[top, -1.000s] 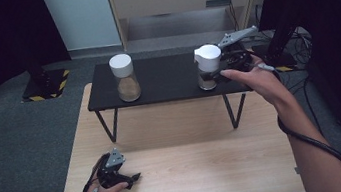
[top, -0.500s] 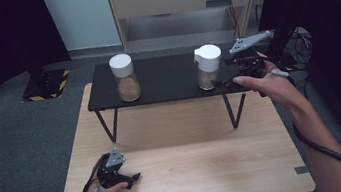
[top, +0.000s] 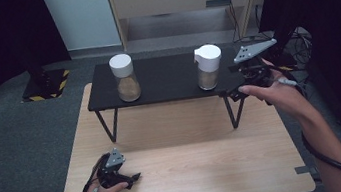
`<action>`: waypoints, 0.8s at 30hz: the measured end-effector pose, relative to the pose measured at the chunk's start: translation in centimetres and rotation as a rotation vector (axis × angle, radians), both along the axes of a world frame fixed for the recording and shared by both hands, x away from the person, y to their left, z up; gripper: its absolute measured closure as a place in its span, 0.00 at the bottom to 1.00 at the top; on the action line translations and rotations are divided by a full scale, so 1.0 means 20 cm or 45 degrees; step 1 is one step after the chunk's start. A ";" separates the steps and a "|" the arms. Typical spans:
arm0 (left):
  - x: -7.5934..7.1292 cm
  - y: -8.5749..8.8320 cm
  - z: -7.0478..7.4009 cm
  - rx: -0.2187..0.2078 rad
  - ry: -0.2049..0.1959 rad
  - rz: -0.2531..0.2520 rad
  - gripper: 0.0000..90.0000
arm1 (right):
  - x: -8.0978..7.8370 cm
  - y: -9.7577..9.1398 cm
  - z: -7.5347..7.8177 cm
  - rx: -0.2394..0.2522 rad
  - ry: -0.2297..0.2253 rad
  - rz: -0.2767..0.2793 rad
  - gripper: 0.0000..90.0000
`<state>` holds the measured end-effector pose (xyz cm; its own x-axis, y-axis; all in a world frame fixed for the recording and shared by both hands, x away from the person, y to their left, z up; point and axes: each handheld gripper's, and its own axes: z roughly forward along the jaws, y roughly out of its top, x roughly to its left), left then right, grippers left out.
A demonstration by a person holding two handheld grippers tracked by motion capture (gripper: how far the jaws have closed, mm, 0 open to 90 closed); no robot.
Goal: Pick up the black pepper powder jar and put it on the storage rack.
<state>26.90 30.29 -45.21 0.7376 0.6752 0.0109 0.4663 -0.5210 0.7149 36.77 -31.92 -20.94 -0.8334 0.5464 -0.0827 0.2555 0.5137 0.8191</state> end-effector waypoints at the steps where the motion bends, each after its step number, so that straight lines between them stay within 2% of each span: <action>1: 0.00 0.00 0.00 0.000 0.000 0.000 0.00 | -0.01 0.00 0.00 -0.003 -0.002 0.001 0.05; 9: 0.00 0.00 0.00 0.000 -0.001 0.001 0.00 | -0.06 -0.01 -0.03 -0.008 0.003 -0.002 0.05; 15: 0.00 0.00 0.00 0.000 -0.001 0.002 0.00 | -0.10 0.01 -0.06 -0.035 0.004 0.017 0.05; 24: 0.00 0.00 0.00 0.001 0.000 -0.003 0.00 | -0.15 0.04 -0.14 -0.053 0.028 0.035 0.05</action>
<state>26.92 30.27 -45.22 0.7389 0.6737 0.0116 0.4653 -0.5227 0.7143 33.81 -31.13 -23.76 -0.8500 0.5198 -0.0860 0.2588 0.5541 0.7912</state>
